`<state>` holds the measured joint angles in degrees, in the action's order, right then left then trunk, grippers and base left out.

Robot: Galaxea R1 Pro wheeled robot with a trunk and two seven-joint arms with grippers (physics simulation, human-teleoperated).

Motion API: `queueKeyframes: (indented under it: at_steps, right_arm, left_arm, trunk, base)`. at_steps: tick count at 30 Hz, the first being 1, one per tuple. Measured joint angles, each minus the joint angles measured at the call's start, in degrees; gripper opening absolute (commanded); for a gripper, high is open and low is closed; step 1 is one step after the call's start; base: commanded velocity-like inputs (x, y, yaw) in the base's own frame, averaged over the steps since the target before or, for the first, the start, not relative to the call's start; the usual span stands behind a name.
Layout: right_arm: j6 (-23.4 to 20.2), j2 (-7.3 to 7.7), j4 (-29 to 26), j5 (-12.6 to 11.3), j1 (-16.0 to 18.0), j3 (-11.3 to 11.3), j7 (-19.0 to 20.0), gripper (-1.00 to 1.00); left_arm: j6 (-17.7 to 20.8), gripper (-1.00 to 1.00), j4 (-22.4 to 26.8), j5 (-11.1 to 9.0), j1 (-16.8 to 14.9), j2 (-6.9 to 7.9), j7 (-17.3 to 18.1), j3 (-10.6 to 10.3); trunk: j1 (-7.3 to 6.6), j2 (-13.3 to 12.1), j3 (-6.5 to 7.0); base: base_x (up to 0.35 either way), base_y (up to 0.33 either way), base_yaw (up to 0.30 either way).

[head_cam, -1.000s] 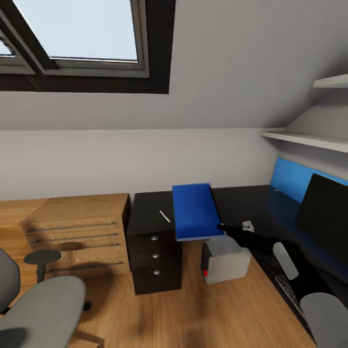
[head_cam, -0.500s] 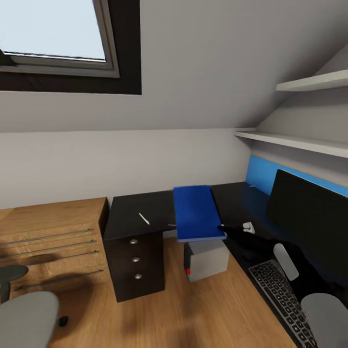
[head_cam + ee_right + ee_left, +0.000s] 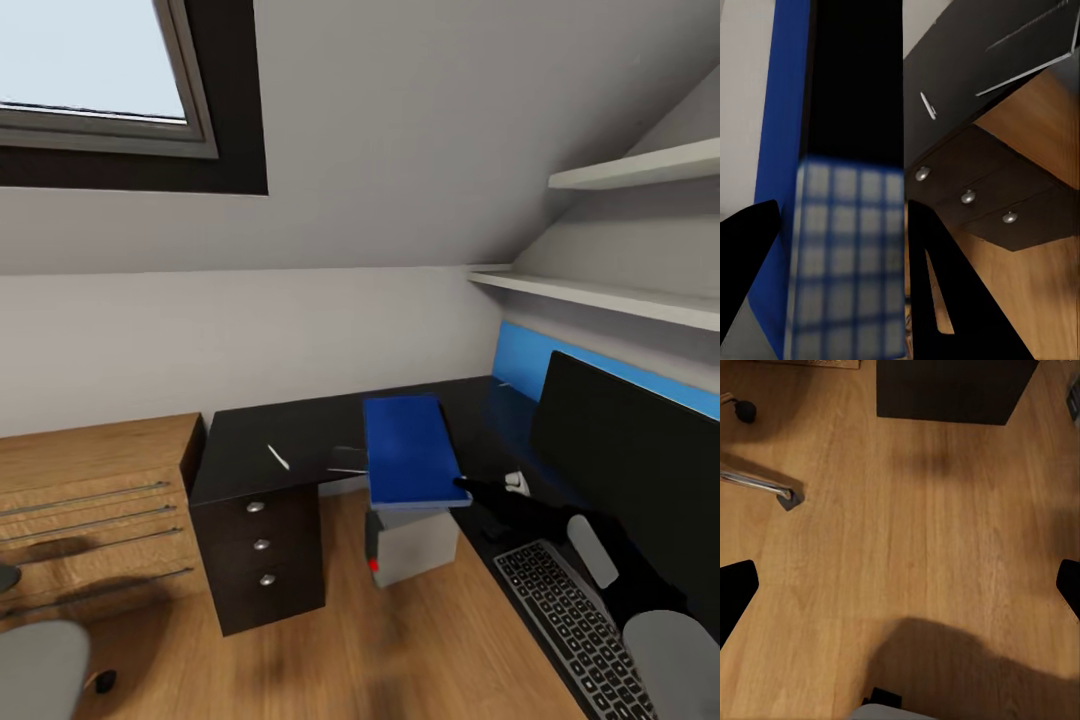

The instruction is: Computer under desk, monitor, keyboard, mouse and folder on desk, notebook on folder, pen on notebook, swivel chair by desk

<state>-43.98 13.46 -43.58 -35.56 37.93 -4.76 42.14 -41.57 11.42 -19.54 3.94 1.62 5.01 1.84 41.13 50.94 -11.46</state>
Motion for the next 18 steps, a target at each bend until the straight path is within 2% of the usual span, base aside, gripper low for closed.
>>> queueKeyframes:
  at_steps: [9, 18]
  right_arm:
    - [0.92, 0.02, 1.80, -0.33, 0.00, -1.65, 0.12, -1.00]
    - [0.97, -0.07, 1.84, -0.30, 0.01, -1.81, 0.13, -1.00]
  left_arm:
    - [-0.01, 1.00, 0.00, 0.00, 0.00, 0.05, 0.00, 0.00]
    - [-0.01, 1.00, 0.01, -0.01, 0.00, 0.05, -0.03, 0.04]
  trunk:
    - [0.02, 0.00, 0.00]
    - [0.01, 0.01, 0.00]
  base:
    - [0.079, -0.035, -0.001]
    - [0.081, -0.010, 0.000]
